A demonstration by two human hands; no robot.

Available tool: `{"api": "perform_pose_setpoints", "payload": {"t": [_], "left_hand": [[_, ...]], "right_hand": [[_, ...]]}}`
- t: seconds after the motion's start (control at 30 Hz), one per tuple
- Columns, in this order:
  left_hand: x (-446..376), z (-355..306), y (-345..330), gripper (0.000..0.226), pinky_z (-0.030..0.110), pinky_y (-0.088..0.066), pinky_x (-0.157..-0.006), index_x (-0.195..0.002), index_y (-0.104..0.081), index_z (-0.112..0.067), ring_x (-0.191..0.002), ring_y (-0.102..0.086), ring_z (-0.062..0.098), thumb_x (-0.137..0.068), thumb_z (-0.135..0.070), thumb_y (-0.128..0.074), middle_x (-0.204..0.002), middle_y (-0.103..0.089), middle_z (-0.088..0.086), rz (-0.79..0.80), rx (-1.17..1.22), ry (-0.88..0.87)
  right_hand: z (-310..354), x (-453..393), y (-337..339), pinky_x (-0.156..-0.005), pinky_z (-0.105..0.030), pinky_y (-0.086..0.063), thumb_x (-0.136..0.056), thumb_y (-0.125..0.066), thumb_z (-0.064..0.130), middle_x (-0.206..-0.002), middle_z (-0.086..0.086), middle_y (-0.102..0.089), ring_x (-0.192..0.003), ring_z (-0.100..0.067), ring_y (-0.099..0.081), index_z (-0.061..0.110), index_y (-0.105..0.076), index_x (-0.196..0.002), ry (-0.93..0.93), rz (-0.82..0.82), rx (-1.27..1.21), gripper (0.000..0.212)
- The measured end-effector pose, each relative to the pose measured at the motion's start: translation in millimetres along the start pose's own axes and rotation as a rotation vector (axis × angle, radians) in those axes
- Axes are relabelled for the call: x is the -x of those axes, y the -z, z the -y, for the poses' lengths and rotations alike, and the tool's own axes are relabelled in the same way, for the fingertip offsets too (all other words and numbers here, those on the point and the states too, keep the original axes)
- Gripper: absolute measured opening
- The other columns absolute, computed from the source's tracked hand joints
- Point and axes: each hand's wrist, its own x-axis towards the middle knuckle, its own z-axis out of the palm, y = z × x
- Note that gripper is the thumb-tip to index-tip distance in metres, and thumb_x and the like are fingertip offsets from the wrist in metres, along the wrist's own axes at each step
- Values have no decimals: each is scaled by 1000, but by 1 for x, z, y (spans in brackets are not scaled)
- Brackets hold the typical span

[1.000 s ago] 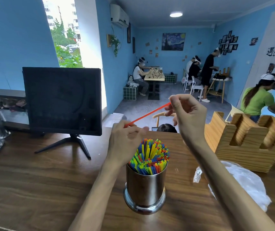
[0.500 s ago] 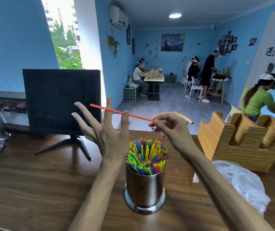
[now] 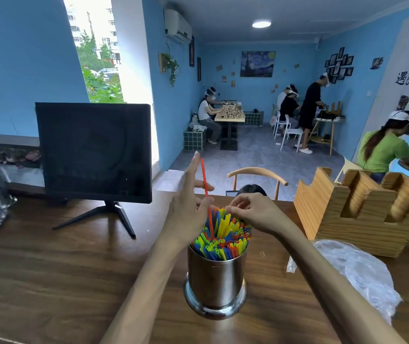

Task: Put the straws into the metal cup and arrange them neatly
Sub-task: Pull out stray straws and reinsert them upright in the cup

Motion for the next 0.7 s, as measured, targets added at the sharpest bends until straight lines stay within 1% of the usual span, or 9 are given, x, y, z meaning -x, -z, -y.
{"api": "perform_pose_setpoints", "payload": {"t": [0.07, 0.13, 0.2, 0.3, 0.37, 0.47, 0.53, 0.6, 0.7], "left_hand": [[1, 3, -1, 99, 18, -55, -77, -150, -5, -64, -77, -71, 4, -95, -8, -65, -105, -66, -7, 74, -75, -12], [3, 2, -1, 90, 14, -55, -79, -149, -22, -60, -82, -69, 1, -92, -9, -69, -100, -69, -9, 119, -75, -11], [5, 3, -1, 63, 17, -55, -84, -139, -48, -51, -92, -66, 0, -91, -18, -73, -103, -68, -13, 128, -128, -14], [7, 9, 0, 15, 19, -43, -84, -103, -75, -36, -102, -54, 0, -90, -42, -72, -107, -62, -18, 125, -305, 14], [8, 14, 0, 13, 20, -42, -86, -90, -79, -33, -103, -55, 0, -88, -44, -73, -106, -64, -19, 125, -272, 41], [7, 14, 1, 12, 8, -43, -83, -98, -79, -35, -101, -57, -3, -87, -36, -78, -106, -63, -20, 116, -107, 62], [8, 11, 0, 14, 10, -46, -76, -100, -78, -37, -94, -58, -3, -87, -36, -78, -100, -65, -18, 71, -2, 85], [8, 6, -1, 10, 22, -51, -72, -91, -80, -34, -84, -61, 0, -91, -40, -72, -88, -71, -14, 51, 87, 120], [5, -8, 2, 34, 24, -46, -73, -72, -77, -33, -74, -64, -1, -99, -41, -59, -85, -77, -8, 108, 271, 194]], "right_hand": [[-1, -1, 1, -71, -25, -56, -89, -73, 44, -80, 8, -74, -80, -5, -69, 19, -78, -87, -26, -30, -32, 25], [0, -2, 3, -71, -26, -57, -86, -78, 42, -75, 7, -76, -76, -4, -70, 20, -80, -79, -42, -51, -98, 23], [1, -3, 5, -70, -25, -53, -84, -79, 43, -74, 8, -75, -75, -3, -70, 22, -79, -74, -43, -87, -152, 23], [4, -6, 10, -72, -26, -47, -86, -78, 41, -76, 9, -75, -79, -4, -68, 25, -79, -75, -25, -182, -219, 19], [8, -6, 15, -75, -32, -51, -88, -76, 39, -79, 8, -75, -79, -6, -67, 25, -80, -82, 9, -262, -274, 15], [23, 0, 25, -66, -38, -55, -95, -70, 32, -72, 3, -71, -63, -7, -58, 21, -78, -93, 43, -411, -520, 13], [37, 6, 30, -54, -28, -45, -100, -64, 26, -70, 0, -69, -56, -9, -53, 16, -75, -98, 109, -492, -669, 15], [52, 14, 35, -48, -22, -39, -102, -61, 22, -69, 0, -68, -57, -11, -54, 11, -72, -101, 183, -533, -753, 15], [69, 29, 37, -49, -21, -42, -101, -63, 17, -72, -6, -71, -62, -10, -62, 6, -70, -104, 289, -492, -727, 14]]}}
